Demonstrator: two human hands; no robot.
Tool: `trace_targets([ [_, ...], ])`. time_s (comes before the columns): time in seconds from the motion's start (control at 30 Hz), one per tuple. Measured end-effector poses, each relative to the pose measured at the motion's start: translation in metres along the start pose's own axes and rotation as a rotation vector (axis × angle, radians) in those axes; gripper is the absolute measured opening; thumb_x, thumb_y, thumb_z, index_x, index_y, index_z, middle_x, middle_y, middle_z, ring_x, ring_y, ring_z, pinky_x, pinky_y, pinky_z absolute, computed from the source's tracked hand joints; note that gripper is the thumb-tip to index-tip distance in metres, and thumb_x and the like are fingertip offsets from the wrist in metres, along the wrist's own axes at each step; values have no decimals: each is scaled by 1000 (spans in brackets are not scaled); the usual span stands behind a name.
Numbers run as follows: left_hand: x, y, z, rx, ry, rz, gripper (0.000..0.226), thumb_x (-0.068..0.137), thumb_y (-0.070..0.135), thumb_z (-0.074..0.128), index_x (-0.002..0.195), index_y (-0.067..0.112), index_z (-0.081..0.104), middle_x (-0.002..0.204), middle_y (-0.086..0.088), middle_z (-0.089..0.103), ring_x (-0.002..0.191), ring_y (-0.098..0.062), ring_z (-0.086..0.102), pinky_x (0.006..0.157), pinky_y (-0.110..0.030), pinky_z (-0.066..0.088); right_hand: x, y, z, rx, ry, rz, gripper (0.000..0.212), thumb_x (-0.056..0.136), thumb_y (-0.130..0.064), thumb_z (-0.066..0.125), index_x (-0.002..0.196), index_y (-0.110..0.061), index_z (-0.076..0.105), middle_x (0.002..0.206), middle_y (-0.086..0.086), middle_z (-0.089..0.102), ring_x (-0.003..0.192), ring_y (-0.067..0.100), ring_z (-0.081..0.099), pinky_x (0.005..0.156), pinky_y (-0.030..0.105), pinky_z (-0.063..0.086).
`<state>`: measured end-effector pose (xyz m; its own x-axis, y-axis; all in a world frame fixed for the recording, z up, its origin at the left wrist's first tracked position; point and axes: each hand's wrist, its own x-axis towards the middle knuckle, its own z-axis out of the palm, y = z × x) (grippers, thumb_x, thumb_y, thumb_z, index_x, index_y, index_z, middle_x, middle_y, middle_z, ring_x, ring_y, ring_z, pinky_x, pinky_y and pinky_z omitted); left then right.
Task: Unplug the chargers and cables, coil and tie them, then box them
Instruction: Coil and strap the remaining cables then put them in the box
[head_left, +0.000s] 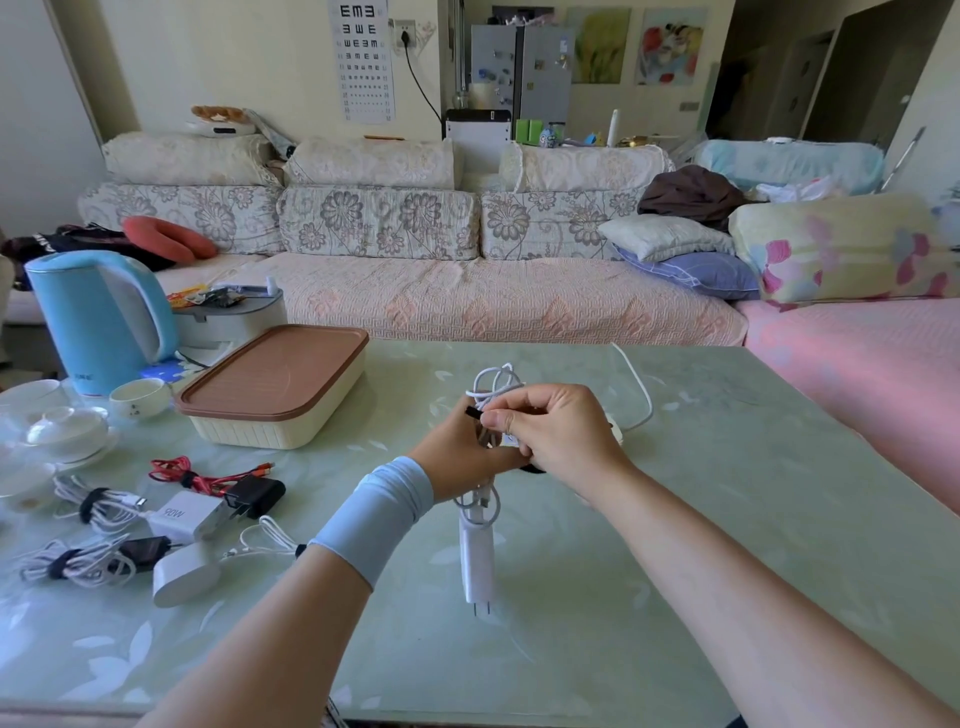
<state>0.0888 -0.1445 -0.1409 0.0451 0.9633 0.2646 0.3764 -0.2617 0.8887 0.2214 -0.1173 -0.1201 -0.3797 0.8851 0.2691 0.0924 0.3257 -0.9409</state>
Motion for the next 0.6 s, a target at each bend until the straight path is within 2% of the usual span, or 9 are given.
trace_targets([
  [0.07,-2,-1,0,-42,-80,-20,38,78,6,72,110,1,52,88,-12,64,79,-18,62,73,-33,55,-1,-1,3,-27,18,19,6,79,-11,81,79,-16,77,45,-13,56,41,3,45,45,16,38],
  [0.13,-4,2,-1,-54,-122,-2,26,82,0,67,102,-8,52,78,-6,58,69,-9,56,64,-21,48,0,-1,5,-35,49,41,7,77,-14,83,78,-18,77,43,-11,56,41,5,45,46,15,39],
  [0.2,-7,3,-1,-152,-127,-34,16,79,7,61,90,-3,55,70,-2,52,62,-10,48,58,-23,41,2,-1,7,-27,97,76,11,72,-16,86,74,-19,76,45,-9,58,42,7,48,48,18,42],
  [0.27,-7,4,0,-392,-123,-167,17,77,22,51,87,9,57,65,0,54,57,-12,45,55,-25,37,5,1,9,-6,145,112,19,65,-19,89,66,-21,70,51,-7,62,44,9,51,52,24,45],
  [0.33,-5,1,3,-522,-42,-246,26,90,34,44,91,13,59,64,0,57,57,-16,45,55,-27,37,7,4,10,16,193,132,27,56,-26,85,60,-22,58,54,-6,62,49,14,52,55,33,47],
  [0.37,-4,0,5,-504,35,-272,32,98,37,40,92,13,61,67,-4,58,60,-20,47,56,-29,38,7,5,10,1,207,127,30,54,-31,81,60,-22,53,55,-6,61,51,15,53,57,37,49],
  [0.43,-3,1,11,-406,184,-307,40,103,38,35,88,13,63,71,-10,58,63,-23,48,57,-30,38,6,6,9,-39,200,108,33,55,-35,79,63,-22,50,56,-7,62,52,14,53,58,34,50],
  [0.5,-1,5,15,-405,296,-350,43,103,36,34,79,13,62,64,-9,55,53,-21,45,52,-27,35,6,6,8,-20,137,86,28,69,-19,82,68,-22,55,61,-5,63,52,10,55,56,27,48],
  [0.6,4,3,7,-338,371,-377,45,100,36,31,76,9,57,60,-10,51,46,-20,41,46,-26,35,4,0,4,91,-3,94,22,83,7,69,83,-13,61,68,0,62,48,3,56,49,17,45],
])
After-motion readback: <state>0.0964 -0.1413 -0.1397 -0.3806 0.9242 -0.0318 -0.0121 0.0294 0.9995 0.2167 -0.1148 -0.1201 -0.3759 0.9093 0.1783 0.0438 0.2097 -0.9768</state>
